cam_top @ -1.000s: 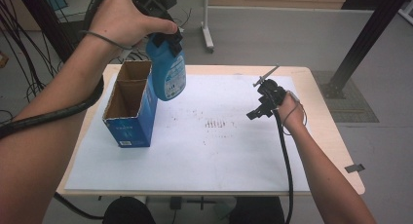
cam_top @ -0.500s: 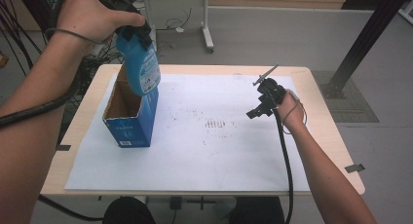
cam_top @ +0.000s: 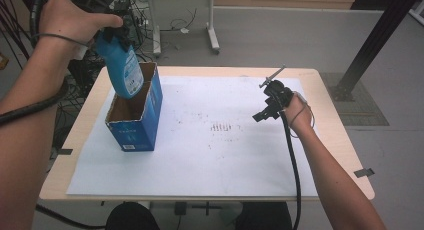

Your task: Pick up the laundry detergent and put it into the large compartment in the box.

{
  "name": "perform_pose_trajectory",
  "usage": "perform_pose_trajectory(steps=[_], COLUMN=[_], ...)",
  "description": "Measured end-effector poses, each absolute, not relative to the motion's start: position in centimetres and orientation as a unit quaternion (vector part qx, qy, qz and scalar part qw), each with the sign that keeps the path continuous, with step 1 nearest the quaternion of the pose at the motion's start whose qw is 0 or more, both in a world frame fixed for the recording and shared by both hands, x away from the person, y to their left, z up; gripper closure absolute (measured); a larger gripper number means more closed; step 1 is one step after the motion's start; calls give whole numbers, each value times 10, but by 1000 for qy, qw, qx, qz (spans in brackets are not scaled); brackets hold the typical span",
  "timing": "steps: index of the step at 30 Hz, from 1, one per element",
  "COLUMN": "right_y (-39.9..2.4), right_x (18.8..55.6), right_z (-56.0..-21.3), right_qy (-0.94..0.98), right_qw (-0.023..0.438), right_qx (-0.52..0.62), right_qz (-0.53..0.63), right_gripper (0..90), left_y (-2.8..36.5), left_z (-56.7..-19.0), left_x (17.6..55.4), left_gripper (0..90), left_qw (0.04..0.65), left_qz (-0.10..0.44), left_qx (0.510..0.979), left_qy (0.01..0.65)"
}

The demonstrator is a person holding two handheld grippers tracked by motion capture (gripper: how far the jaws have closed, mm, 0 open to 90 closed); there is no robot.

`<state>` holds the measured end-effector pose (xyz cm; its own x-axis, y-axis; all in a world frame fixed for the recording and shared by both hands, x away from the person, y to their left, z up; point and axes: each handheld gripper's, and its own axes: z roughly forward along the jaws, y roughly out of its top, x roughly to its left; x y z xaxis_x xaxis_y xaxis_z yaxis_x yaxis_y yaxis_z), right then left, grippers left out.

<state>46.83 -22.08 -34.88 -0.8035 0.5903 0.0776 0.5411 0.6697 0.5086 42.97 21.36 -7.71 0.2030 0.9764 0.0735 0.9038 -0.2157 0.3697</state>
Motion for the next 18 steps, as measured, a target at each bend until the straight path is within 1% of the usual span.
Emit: perform_pose_trajectory(steps=[2,18], right_y=[-221,-220], right_x=[468,468], right_z=[-349,-349], right_qy=[912,912], right_qw=[47,46], right_qx=[310,309], right_qz=[263,264], right_gripper=[42,42], left_y=[217,226], left_z=[-81,-103], left_x=[431,434], left_gripper=[374,374], left_qw=[121,110], left_qz=[147,133], left_qx=[757,747], left_qy=[625,643])
